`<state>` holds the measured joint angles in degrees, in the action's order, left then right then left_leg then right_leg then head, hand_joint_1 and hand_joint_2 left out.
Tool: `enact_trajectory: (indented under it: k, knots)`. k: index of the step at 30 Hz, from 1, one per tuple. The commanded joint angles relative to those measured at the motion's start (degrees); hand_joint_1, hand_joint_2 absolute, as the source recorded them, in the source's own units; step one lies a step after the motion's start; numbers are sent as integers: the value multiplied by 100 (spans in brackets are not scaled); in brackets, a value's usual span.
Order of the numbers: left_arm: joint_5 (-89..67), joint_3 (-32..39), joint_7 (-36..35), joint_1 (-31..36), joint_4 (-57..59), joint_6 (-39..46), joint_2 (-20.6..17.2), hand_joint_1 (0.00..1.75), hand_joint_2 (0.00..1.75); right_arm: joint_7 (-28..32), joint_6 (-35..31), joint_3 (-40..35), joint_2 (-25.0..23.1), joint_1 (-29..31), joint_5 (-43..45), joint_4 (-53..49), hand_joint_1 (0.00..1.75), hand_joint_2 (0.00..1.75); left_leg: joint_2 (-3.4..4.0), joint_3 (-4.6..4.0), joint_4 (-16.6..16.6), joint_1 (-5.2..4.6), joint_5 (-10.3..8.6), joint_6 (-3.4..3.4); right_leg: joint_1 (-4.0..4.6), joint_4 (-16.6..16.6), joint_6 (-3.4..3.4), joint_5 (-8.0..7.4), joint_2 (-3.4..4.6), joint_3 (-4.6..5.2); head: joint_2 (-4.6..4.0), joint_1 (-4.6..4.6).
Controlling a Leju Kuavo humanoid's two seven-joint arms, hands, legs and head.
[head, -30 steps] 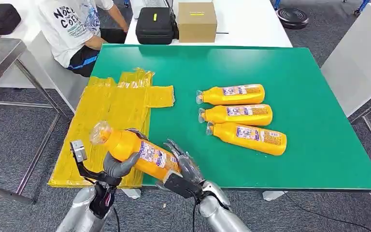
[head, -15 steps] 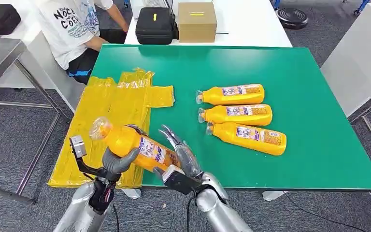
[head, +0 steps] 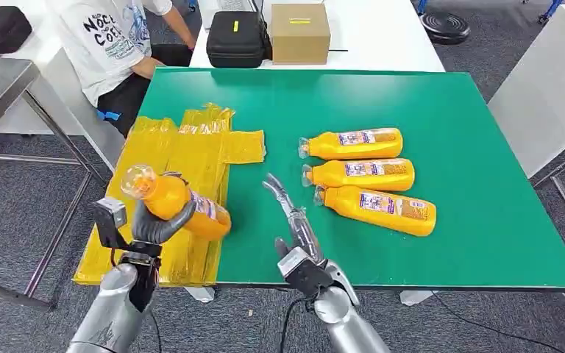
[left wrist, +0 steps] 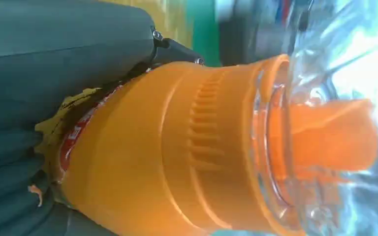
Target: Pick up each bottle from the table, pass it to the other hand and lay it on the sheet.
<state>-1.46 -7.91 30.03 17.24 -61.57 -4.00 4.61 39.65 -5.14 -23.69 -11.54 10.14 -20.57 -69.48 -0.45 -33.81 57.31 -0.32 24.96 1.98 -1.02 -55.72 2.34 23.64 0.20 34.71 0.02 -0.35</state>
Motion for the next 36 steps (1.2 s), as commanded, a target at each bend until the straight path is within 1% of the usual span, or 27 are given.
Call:
enact_trajectory:
  k: [1,3,8,9,11,16,18,20,21,22,25,26,28,32,35,36]
  knots:
    - [-2398,191,-274,512,-323,1717,-326,175,175,12,79,585,216,-211,-21,-209,0,0,-9,8,7,11,7,-11,11,-2,-10,9,-14,-16,0,0]
    - [-2809,92,-284,344,-549,1961,-360,175,175,5,78,674,224,-265,-32,-265,0,0,0,15,6,12,12,-12,13,0,-10,11,-5,-22,0,0]
    - [-2856,59,-311,285,-608,1997,-317,175,175,12,80,711,231,-278,-19,-283,0,0,-2,0,-1,3,2,-5,3,2,-4,3,-5,-4,0,0]
    - [-2856,59,-311,285,-608,1997,-317,175,175,12,80,711,231,-278,-19,-283,0,0,-3,12,1,7,8,-10,7,1,-8,9,-7,-19,0,0]
    - [-2856,59,-311,285,-608,1997,-317,175,175,12,80,711,231,-278,-19,-283,0,0,2,0,0,3,3,-6,3,2,-5,2,-1,-4,0,-2]
    - [-3014,-2,-276,222,-768,2025,-323,175,175,12,80,784,201,-303,-28,-306,0,0,0,4,0,6,5,-9,6,3,-7,4,-3,-8,0,0]
    - [-3339,-223,-367,174,-1078,1982,-383,175,175,11,76,912,192,-358,-34,-359,0,0,-2,9,0,7,7,-10,8,3,-9,7,-6,-14,0,0]
    - [-3692,-441,-616,204,-1223,1810,-503,175,175,10,79,972,199,-395,-32,-392,0,0,-6,10,4,10,11,-12,10,0,-10,12,-11,-16,0,0]
    - [-4078,-668,-844,253,-1248,1576,-671,175,175,2,77,995,213,-416,-35,-398,0,0,-8,8,6,10,11,-11,11,0,-9,12,-12,-15,0,0]
    - [-4264,-767,-957,290,-1224,1423,-755,175,175,11,102,1020,216,-418,-29,-395,0,0,-8,1,3,6,5,-8,6,0,-6,7,-11,-7,0,0]
    - [-5001,-1092,-1303,453,-836,924,-1020,175,175,30,164,1043,213,-274,-33,-259,0,0,-1,6,0,5,5,-9,5,1,-7,6,-5,-10,0,0]
    - [-5391,-1292,-1414,569,-529,712,-1164,175,175,35,202,1030,210,-189,2,-177,0,0,2,13,5,10,10,-14,10,-1,-11,9,-3,-18,0,0]
    - [-5752,-1466,-1508,740,-49,584,-1285,175,175,35,181,995,218,-139,59,-129,0,0,0,6,-1,5,2,-11,5,0,-9,3,-5,-8,0,0]
    - [-6333,-1967,-1527,1249,1032,292,-1573,175,175,35,166,895,305,-361,141,-291,0,0,-6,19,-3,10,3,-16,11,5,-14,6,-12,-22,0,-2]
    - [-6547,-2355,-1430,1549,1540,91,-1849,175,175,35,145,746,452,-559,266,-479,0,0,-9,9,-4,6,-1,-11,7,4,-8,5,-14,-10,-2,0]
    - [-6548,-2412,-1433,1639,1683,72,-1851,175,175,35,143,725,465,-551,304,-475,0,0,-10,17,-3,11,2,-17,12,4,-11,9,-16,-20,0,0]
